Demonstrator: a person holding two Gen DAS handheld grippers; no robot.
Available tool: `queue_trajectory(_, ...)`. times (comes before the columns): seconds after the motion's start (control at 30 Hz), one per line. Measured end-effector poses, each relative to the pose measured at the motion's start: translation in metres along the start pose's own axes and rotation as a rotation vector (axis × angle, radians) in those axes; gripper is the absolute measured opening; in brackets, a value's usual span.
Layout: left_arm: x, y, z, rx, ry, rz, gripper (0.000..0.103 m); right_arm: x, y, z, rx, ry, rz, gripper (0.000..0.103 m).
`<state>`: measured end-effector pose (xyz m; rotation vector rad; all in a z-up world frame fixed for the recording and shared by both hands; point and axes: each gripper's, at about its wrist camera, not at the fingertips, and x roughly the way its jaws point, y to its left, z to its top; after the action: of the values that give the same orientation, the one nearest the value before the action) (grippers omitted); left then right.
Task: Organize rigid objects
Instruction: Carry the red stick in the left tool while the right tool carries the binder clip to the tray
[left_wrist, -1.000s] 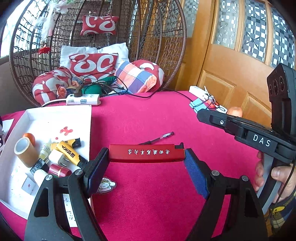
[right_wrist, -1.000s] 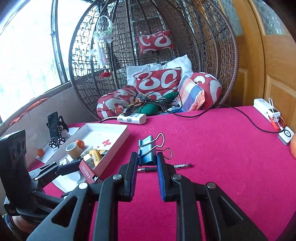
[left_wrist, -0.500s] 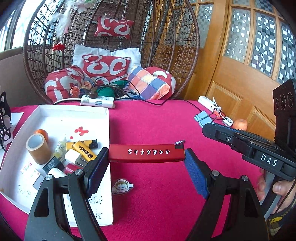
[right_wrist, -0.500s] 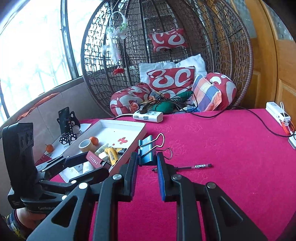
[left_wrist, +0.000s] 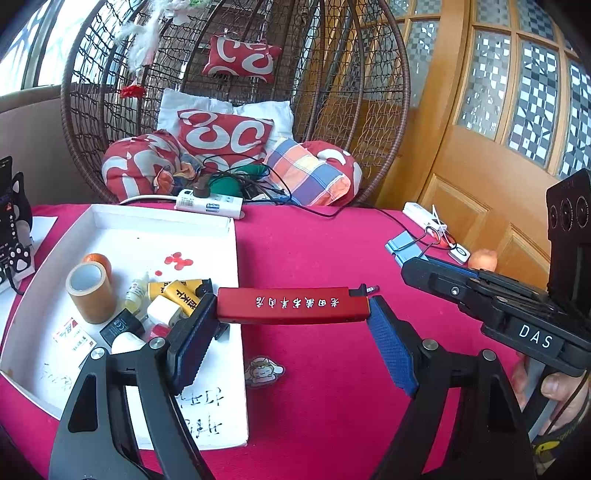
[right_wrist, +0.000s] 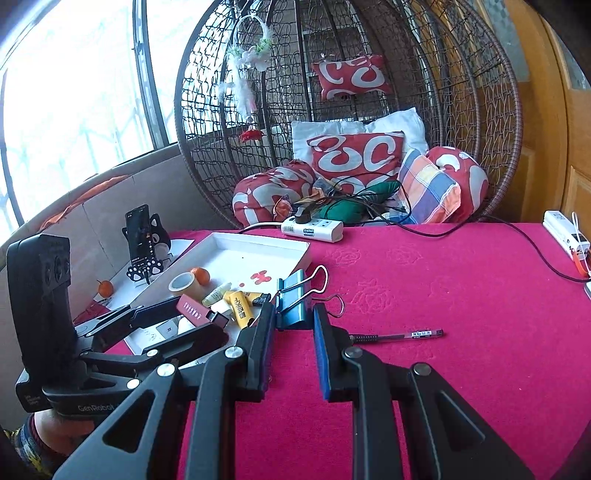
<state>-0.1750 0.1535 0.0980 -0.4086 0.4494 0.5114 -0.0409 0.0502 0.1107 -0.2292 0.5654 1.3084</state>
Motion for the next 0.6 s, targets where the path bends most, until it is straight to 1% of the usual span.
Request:
queue_trajectory(0.37,-0.008,0.014,0.001,-0.027,-0.017,0.009,0.082,0.006,0.01,0.003,-0.017,0.009,0.019,0.019)
queue_trajectory(0.6,-0.014,0.024,0.005,-0.044,-0.037,0.025,0.082,0.011,0.02,0.012,-0.04,0.0,0.031,0.019)
